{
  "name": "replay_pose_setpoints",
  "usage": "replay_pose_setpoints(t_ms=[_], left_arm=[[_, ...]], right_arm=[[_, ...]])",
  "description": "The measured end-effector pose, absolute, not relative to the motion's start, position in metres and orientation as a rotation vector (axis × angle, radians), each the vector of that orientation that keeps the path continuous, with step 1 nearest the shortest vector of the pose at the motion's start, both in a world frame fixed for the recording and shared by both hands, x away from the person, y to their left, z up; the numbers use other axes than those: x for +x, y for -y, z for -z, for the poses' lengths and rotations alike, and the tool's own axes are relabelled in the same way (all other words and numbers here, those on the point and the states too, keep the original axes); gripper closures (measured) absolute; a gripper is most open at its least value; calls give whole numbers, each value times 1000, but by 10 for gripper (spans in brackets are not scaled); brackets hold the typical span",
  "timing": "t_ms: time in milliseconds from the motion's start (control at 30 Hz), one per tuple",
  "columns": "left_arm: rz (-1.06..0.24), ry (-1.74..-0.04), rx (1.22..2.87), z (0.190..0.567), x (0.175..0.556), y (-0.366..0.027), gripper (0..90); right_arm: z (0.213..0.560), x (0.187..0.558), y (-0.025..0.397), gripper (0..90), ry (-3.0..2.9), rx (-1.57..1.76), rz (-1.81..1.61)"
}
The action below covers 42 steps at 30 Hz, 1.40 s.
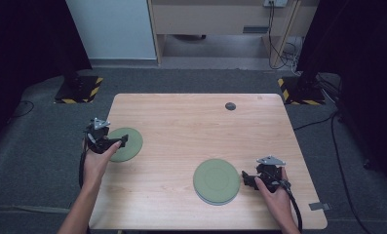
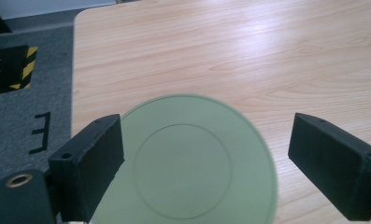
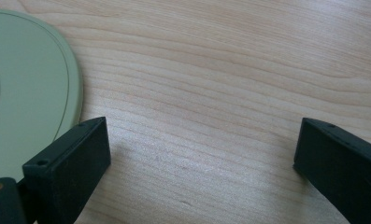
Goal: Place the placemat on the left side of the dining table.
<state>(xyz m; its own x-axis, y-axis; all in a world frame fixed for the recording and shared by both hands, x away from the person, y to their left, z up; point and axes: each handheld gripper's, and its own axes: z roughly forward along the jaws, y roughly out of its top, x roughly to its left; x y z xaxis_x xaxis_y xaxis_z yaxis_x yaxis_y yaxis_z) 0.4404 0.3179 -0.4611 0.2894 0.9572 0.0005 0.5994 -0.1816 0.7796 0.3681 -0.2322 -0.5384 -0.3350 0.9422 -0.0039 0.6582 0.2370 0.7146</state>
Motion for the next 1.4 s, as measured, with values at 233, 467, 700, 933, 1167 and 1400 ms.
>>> replay_pose_setpoints(t_ms=[233,467,700,933,1167,1400], left_arm=[[-646,-1348,1893,456,438,-300,96],[-617,-1289,1912,452,435,-280,95],[-585,-1232,1932,451,431,-256,84],[-513,-1179,1960,454,425,-229,80],[-503,-1125,1998,455,418,-209,79],[-481,-1092,2023,459,410,-193,79]], right_arm=[[538,368,232,41,-2078,1465,-870],[538,368,232,40,-2078,1465,-870],[538,368,232,39,-2078,1466,-869],[539,368,232,38,-2079,1467,-870],[539,368,232,38,-2079,1467,-870],[539,368,232,38,-2079,1468,-870]])
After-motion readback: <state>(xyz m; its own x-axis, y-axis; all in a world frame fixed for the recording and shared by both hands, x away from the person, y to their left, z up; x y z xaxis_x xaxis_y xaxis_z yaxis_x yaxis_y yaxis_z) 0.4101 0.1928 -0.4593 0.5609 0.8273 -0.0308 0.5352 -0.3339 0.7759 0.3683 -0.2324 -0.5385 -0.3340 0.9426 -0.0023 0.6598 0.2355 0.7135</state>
